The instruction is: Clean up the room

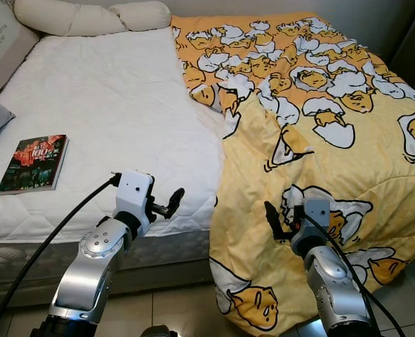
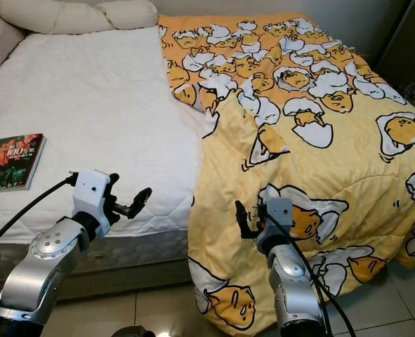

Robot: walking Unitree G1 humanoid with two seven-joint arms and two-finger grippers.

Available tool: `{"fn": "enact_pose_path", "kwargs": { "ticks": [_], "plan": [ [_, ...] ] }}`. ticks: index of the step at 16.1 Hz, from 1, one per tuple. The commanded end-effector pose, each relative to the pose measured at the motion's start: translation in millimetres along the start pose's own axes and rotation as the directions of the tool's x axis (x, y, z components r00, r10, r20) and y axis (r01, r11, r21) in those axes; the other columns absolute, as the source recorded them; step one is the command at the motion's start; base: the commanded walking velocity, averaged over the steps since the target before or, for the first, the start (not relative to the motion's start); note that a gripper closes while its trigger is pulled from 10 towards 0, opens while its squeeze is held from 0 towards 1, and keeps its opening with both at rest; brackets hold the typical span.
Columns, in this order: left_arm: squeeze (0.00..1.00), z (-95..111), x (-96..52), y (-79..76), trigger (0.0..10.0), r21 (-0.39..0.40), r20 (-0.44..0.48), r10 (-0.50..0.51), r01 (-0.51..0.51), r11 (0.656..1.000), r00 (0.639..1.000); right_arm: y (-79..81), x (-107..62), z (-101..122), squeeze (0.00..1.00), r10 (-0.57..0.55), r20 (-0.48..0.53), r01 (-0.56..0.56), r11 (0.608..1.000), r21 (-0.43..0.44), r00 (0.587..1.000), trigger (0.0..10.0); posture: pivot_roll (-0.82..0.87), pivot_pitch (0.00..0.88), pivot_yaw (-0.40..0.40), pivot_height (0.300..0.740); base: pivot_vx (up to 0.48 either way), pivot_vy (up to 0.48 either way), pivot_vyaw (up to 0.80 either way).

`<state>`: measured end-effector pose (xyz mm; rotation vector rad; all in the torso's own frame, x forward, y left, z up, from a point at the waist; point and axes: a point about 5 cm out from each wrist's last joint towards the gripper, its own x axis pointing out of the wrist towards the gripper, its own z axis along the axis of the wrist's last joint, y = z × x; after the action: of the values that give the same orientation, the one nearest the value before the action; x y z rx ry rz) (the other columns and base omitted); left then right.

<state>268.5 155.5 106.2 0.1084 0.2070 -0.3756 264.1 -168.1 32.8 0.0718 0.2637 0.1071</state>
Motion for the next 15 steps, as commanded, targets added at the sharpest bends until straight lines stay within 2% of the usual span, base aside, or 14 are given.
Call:
{"fn": "enact_pose_path", "kwargs": {
  "ticks": [1, 2, 4, 10, 15],
  "plan": [
    [0.0, -1.7, -1.2, 3.2, 10.0, -0.002, -0.006, 0.016, -0.016, 1.0, 1.0, -0.8, -1.2, 0.3, 1.0, -0.008, -0.004, 0.008, 1.0, 0.008, 1.0, 10.0, 0.05, 0.0, 0.021, 0.74, 0.0, 0.0, 0.0],
    [0.0, -0.5, 4.3, 8.8, 10.0, -0.002, 0.011, 0.041, -0.041, 0.999, 0.999, 1.1, 6.8, 2.3, 0.0, -0.048, -0.022, 0.048, 0.999, -0.005, 0.999, 10.0, 0.06, 0.0, -0.017, 0.74, 0.401, 0.0, 0.0],
    [0.0, 2.1, 10.0, 17.8, 10.0, -0.006, 0.024, 0.07, -0.07, 0.998, 0.997, 2.7, 18.1, 9.7, 0.0, -0.044, -0.019, 0.043, 0.998, -0.037, 0.999, 10.0, 0.06, 0.0, -0.01, 0.74, 0.384, 0.0, 0.0],
    [0.0, 0.8, 12.9, 23.3, 10.0, -0.003, 0.027, 0.075, -0.075, 0.997, 0.997, 7.0, 19.7, 13.3, 0.0, -0.014, -0.002, 0.014, 0.998, -0.063, 1.0, 10.0, 0.05, 0.0, 0.0, 0.74, 0.349, 0.0, 0.0],
    [0.0, 1.5, 14.2, 25.4, 10.0, -0.001, 0.032, 0.072, -0.072, 0.997, 0.997, 14.8, 22.3, 16.9, 0.0, 0.029, 0.012, -0.028, 0.997, -0.075, 1.0, 10.0, 0.05, 0.0, 0.001, 0.74, 0.383, 0.0, 0.8]
  ]
}}
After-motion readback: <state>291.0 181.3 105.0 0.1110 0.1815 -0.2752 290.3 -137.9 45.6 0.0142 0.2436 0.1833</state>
